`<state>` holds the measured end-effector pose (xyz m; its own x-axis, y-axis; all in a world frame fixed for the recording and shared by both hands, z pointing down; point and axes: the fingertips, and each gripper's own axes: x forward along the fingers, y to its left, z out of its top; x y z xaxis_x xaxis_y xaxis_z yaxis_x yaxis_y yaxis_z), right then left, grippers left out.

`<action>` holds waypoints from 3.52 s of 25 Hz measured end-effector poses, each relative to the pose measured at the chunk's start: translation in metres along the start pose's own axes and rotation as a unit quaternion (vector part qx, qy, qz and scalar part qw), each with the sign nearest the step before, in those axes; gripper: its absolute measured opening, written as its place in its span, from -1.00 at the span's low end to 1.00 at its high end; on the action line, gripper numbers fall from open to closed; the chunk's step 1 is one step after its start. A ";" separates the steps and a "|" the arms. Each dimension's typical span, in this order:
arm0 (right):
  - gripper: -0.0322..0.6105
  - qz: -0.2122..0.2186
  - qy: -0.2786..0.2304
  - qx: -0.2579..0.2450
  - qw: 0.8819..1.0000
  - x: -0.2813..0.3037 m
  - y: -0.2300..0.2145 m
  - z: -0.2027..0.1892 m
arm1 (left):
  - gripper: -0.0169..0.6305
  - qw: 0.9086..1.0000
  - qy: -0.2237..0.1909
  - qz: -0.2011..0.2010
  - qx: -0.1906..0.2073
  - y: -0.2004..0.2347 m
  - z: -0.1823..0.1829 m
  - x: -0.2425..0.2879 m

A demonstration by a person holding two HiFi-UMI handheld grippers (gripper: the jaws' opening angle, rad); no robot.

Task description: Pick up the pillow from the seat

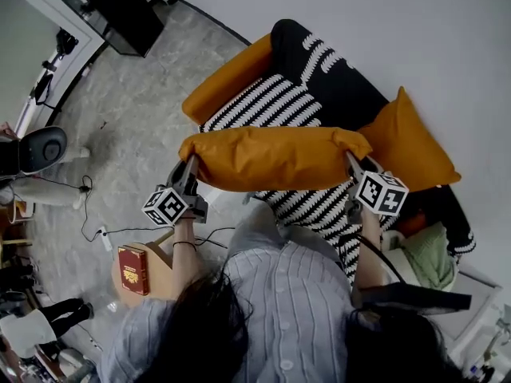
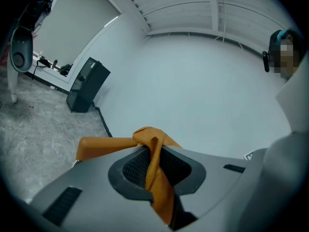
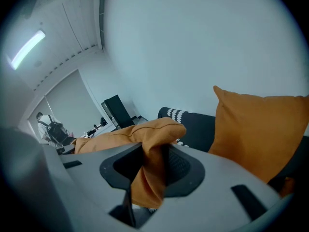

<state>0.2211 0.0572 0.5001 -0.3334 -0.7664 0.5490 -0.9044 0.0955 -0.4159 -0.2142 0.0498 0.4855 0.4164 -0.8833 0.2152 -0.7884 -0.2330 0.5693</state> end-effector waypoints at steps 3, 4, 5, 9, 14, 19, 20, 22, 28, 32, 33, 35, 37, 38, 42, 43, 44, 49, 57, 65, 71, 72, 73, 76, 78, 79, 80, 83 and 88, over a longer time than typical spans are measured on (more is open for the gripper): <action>-0.51 -0.001 -0.002 0.005 1.000 -0.021 -0.010 -0.010 | -0.75 1.000 0.003 0.000 -0.002 -0.019 -0.014 -0.019; -0.51 -0.001 -0.002 0.007 1.000 -0.028 -0.012 -0.013 | -0.75 1.000 0.005 0.002 -0.003 -0.024 -0.019 -0.026; -0.51 0.000 -0.001 0.008 1.000 -0.034 -0.014 -0.016 | -0.75 1.000 0.007 0.004 -0.002 -0.028 -0.023 -0.032; -0.51 0.003 -0.001 0.006 1.000 -0.046 -0.018 -0.028 | -0.75 1.000 0.010 0.018 0.002 -0.038 -0.034 -0.050; -0.51 0.007 0.007 0.014 1.000 -0.053 -0.024 -0.043 | -0.75 0.999 0.021 0.030 0.005 -0.045 -0.043 -0.062; -0.51 0.004 0.013 0.023 1.000 -0.059 -0.027 -0.055 | -0.75 0.999 0.030 0.036 0.011 -0.047 -0.044 -0.063; -0.51 0.003 0.012 0.027 1.000 -0.062 -0.029 -0.058 | -0.75 0.999 0.032 0.033 0.013 -0.048 -0.044 -0.061; -0.51 -0.003 0.009 0.033 0.999 -0.067 -0.032 -0.062 | -0.75 0.999 0.037 0.026 0.016 -0.050 -0.046 -0.057; -0.51 -0.033 -0.008 0.043 0.999 -0.082 -0.036 -0.071 | -0.75 0.998 0.053 -0.003 0.017 -0.052 -0.049 -0.047; -0.51 -0.051 -0.022 0.049 0.997 -0.094 -0.029 -0.080 | -0.75 0.998 0.060 -0.028 0.020 -0.049 -0.049 -0.051; -0.51 -0.056 -0.027 0.051 0.997 -0.099 -0.026 -0.084 | -0.75 0.997 0.063 -0.034 0.021 -0.048 -0.050 -0.053; -0.51 -0.064 -0.034 0.057 0.996 -0.109 -0.017 -0.093 | -0.75 0.996 0.068 -0.045 0.026 -0.045 -0.048 -0.059; -0.51 -0.069 -0.039 0.060 0.995 -0.116 -0.005 -0.101 | -0.75 0.996 0.071 -0.054 0.031 -0.040 -0.042 -0.066; -0.51 -0.071 -0.041 0.061 0.995 -0.119 0.002 -0.104 | -0.75 0.995 0.072 -0.059 0.033 -0.038 -0.039 -0.070; -0.51 -0.077 -0.048 0.064 0.994 -0.128 0.028 -0.117 | -0.75 0.994 0.073 -0.074 0.039 -0.026 -0.027 -0.087; -0.51 -0.078 -0.050 0.066 0.994 -0.131 0.034 -0.121 | -0.75 0.994 0.072 -0.077 0.040 -0.023 -0.024 -0.092; -0.51 -0.079 -0.052 0.068 0.993 -0.134 0.040 -0.124 | -0.75 0.993 0.072 -0.081 0.041 -0.021 -0.022 -0.097; -0.51 -0.087 -0.057 0.071 0.992 -0.146 0.064 -0.139 | -0.75 0.992 0.072 -0.094 0.041 -0.010 -0.016 -0.116; -0.51 -0.096 -0.058 0.068 0.991 -0.164 0.091 -0.161 | -0.75 0.991 0.070 -0.108 0.037 0.005 -0.016 -0.142; -0.51 -0.105 -0.059 0.065 0.991 -0.179 0.106 -0.173 | -0.74 0.990 0.069 -0.116 0.045 0.007 -0.014 -0.159; -0.51 -0.112 -0.068 0.068 0.989 -0.194 0.117 -0.188 | -0.74 0.988 0.070 -0.126 0.050 0.009 -0.015 -0.173; -0.51 -0.113 -0.068 0.069 0.989 -0.196 0.118 -0.191 | -0.74 0.988 0.070 -0.127 0.052 0.008 -0.015 -0.174; -0.51 -0.115 -0.068 0.071 0.989 -0.198 0.118 -0.194 | -0.74 0.988 0.071 -0.128 0.053 0.007 -0.016 -0.175; -0.51 -0.121 -0.066 0.075 0.988 -0.205 0.117 -0.203 | -0.74 0.987 0.076 -0.132 0.057 0.005 -0.021 -0.177; -0.51 -0.123 -0.065 0.076 0.987 -0.208 0.117 -0.207 | -0.74 0.986 0.079 -0.134 0.057 0.005 -0.024 -0.180; -0.51 -0.124 -0.065 0.077 0.987 -0.210 0.117 -0.209 | -0.74 0.986 0.080 -0.134 0.057 0.005 -0.025 -0.181; -0.51 -0.125 -0.065 0.077 0.987 -0.211 0.117 -0.210 | -0.74 0.986 0.081 -0.134 0.056 0.005 -0.026 -0.181; -0.51 -0.127 -0.064 0.077 0.987 -0.214 0.116 -0.211 | -0.74 0.986 0.084 -0.136 0.056 0.002 -0.028 -0.181; -0.51 -0.130 -0.066 0.077 0.986 -0.216 0.115 -0.215 | -0.74 0.985 0.084 -0.139 0.058 0.002 -0.029 -0.183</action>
<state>0.1316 0.3702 0.4891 -0.0493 -0.8288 0.5573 -0.8998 -0.2053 -0.3849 -0.2784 0.2224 0.4700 0.6845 -0.7015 0.1984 -0.6763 -0.5095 0.5320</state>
